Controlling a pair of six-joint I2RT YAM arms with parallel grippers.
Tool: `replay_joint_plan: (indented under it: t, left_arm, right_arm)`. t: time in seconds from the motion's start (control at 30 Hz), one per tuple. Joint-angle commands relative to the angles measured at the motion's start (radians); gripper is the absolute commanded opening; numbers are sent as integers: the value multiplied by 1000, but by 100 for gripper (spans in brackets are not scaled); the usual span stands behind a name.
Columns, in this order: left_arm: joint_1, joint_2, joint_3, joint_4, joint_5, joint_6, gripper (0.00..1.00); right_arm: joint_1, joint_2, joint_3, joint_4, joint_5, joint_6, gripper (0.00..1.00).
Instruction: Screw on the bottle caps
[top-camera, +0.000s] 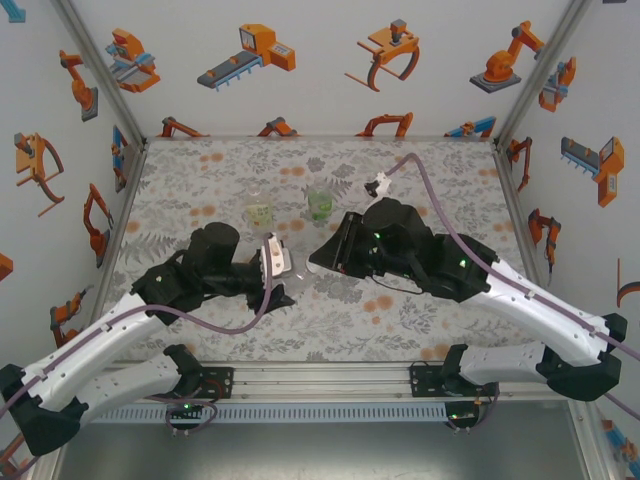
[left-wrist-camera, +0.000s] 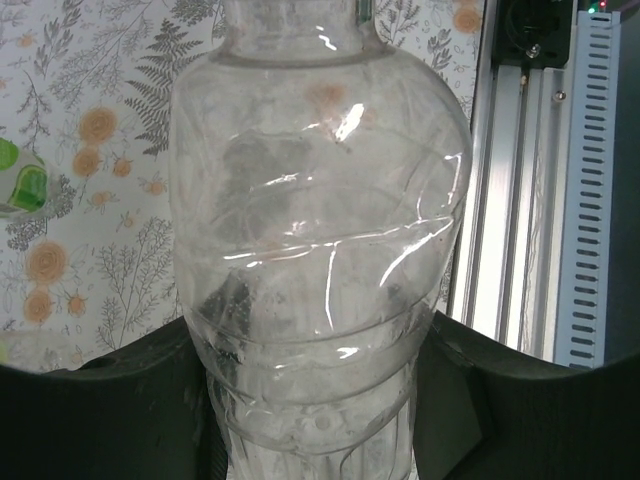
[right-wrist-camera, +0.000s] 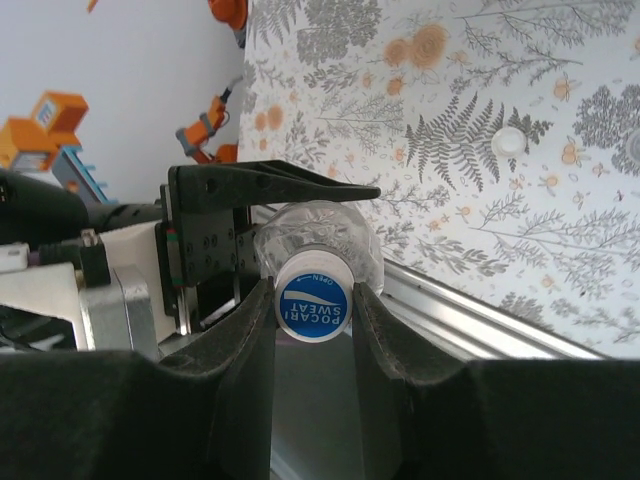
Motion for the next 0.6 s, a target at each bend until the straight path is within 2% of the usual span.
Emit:
replay_joint_plan:
  t: [0.0, 0.03, 0.13, 0.23, 0.4, 0.57]
  left_arm:
    - [-4, -21, 16, 57, 56, 18, 0]
    - [-5, -23, 17, 53, 57, 19, 0]
    - [-4, -31, 18, 43, 68, 21, 0]
    - [-4, -40, 15, 36, 96, 19, 0]
    - [-4, -50, 22, 21, 156, 23, 0]
    - [-4, -54, 30, 3, 231, 27, 0]
  right_arm:
    - [-10, 21, 33, -18, 105, 78, 0]
    - [-10, 25, 51, -7, 92, 23, 5]
    - [-11, 36, 92, 40, 30, -185, 30]
    - [-10, 34, 128, 74, -52, -401, 47]
    - [-9, 13, 172, 74, -176, -710, 51]
    - [-9, -15, 175, 56, -376, -1037, 51]
